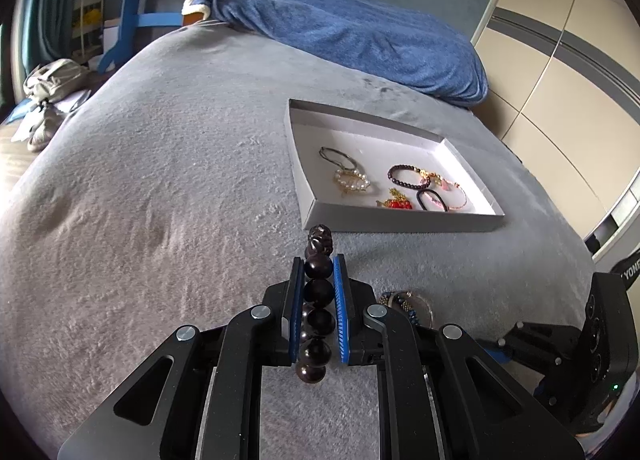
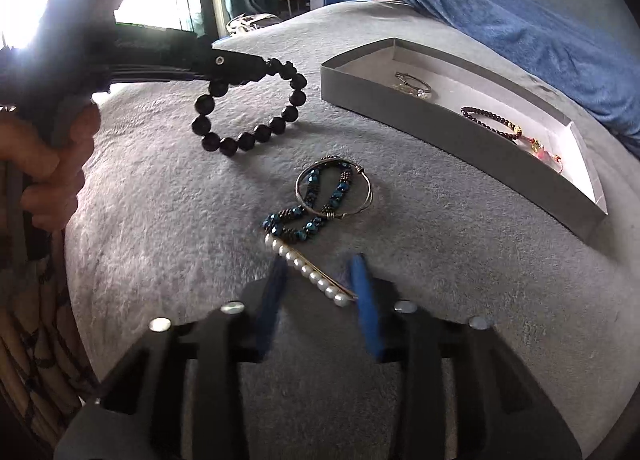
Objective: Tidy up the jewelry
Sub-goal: 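Grasp the white pearl bar with the right tool while the left tool holds the black bracelet, then carry the black bracelet and pearl bar over the box and lower them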
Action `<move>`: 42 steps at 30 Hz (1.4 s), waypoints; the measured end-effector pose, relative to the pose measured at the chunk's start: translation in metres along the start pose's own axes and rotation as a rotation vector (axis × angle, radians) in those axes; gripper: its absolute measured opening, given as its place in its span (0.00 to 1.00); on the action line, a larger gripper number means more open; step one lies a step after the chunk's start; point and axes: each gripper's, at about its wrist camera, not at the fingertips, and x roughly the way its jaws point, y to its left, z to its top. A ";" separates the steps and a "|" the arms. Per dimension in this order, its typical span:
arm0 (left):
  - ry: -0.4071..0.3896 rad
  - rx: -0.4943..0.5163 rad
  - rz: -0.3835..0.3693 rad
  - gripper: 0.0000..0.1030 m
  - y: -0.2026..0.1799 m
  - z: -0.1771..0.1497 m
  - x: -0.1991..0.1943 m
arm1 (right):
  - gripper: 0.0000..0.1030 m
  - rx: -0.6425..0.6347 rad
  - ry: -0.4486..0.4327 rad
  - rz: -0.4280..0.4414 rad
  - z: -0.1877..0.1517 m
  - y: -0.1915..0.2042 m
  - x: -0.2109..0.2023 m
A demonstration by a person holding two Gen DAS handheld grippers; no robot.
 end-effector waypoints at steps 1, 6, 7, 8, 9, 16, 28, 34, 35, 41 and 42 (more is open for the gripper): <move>-0.001 -0.004 -0.001 0.15 0.001 0.000 0.000 | 0.17 0.005 0.001 0.010 -0.001 -0.002 -0.002; -0.007 0.000 -0.011 0.15 0.000 0.001 -0.002 | 0.05 0.041 -0.015 0.016 -0.003 -0.013 -0.015; -0.012 0.002 -0.014 0.15 -0.001 0.002 -0.002 | 0.05 0.056 -0.029 0.018 -0.002 -0.017 -0.019; -0.018 0.003 -0.019 0.15 -0.001 0.002 -0.003 | 0.05 0.065 -0.040 0.022 -0.001 -0.020 -0.021; -0.023 0.003 -0.022 0.15 -0.002 0.003 -0.004 | 0.05 0.077 -0.057 0.032 0.001 -0.023 -0.025; -0.086 0.040 -0.039 0.15 -0.012 0.009 -0.015 | 0.05 0.141 -0.198 0.093 0.013 -0.038 -0.057; -0.140 0.079 -0.094 0.15 -0.027 0.019 -0.023 | 0.05 0.253 -0.282 0.021 0.016 -0.067 -0.078; -0.164 0.105 -0.134 0.15 -0.037 0.028 -0.028 | 0.05 0.279 -0.286 -0.001 0.019 -0.076 -0.076; -0.168 0.103 -0.146 0.15 -0.038 0.031 -0.029 | 0.05 0.281 -0.287 -0.004 0.020 -0.077 -0.076; -0.199 0.125 -0.188 0.15 -0.047 0.053 -0.032 | 0.05 0.324 -0.311 -0.025 0.030 -0.100 -0.077; -0.205 0.134 -0.200 0.15 -0.049 0.059 -0.032 | 0.05 0.335 -0.315 -0.029 0.032 -0.105 -0.077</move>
